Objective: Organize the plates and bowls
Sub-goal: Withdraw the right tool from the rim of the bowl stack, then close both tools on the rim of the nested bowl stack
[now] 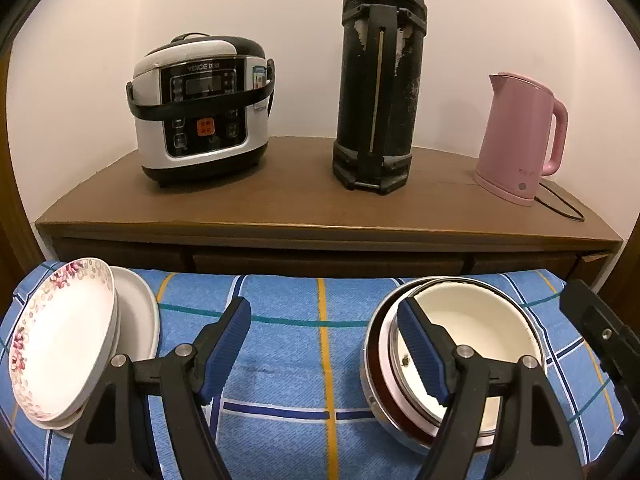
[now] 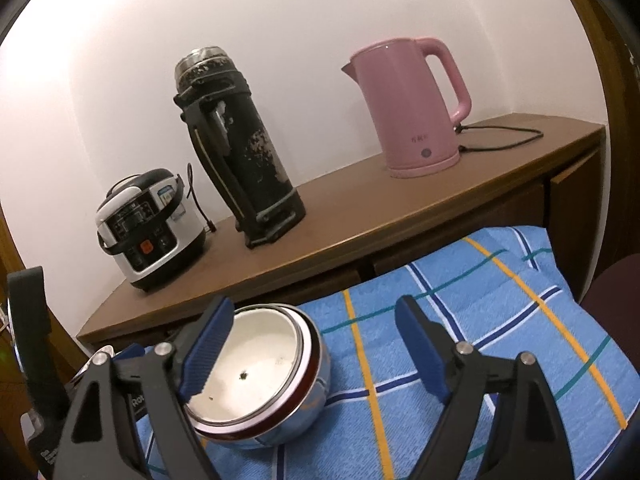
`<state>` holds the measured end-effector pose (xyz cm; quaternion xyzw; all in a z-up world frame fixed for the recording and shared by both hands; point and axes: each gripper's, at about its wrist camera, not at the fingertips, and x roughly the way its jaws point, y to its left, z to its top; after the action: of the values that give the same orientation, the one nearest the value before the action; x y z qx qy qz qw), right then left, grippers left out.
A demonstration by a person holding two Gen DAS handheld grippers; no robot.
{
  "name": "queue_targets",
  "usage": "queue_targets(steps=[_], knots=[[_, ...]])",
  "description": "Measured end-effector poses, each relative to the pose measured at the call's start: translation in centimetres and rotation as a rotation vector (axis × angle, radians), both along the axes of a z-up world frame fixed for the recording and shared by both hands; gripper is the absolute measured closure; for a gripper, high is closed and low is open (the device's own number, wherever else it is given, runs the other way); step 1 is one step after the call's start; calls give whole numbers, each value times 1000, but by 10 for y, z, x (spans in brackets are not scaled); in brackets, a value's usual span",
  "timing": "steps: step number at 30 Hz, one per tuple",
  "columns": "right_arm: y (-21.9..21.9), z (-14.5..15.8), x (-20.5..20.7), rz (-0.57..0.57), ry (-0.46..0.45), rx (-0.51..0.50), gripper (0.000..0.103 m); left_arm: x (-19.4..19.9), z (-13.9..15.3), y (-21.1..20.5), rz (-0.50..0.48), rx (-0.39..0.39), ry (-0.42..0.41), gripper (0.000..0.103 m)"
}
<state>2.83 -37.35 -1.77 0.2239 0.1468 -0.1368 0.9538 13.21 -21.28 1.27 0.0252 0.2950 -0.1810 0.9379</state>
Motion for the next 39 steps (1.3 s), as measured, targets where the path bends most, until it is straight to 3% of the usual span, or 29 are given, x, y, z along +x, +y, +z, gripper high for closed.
queue_targets(steps=[8,15,27,31,35,37,39], knots=[[-7,-9,11,36,52,67,18,0,-4,-4,-18,10,6,25],[4,-13,22,90,104,39,20,-1,-9,-10,-19,46,-4,25],[-1,-22,31,97,174,68,38,2,-19,-20,-15,107,17,25],[-1,-27,36,124,200,90,55,5,-21,-17,-26,76,52,26],[5,-25,37,136,202,57,60,12,-25,-12,-71,-28,151,49],[8,-26,40,139,216,49,58,11,-27,-14,-82,-37,165,56],[9,-28,41,142,217,56,58,7,-27,-19,-101,-20,151,70]])
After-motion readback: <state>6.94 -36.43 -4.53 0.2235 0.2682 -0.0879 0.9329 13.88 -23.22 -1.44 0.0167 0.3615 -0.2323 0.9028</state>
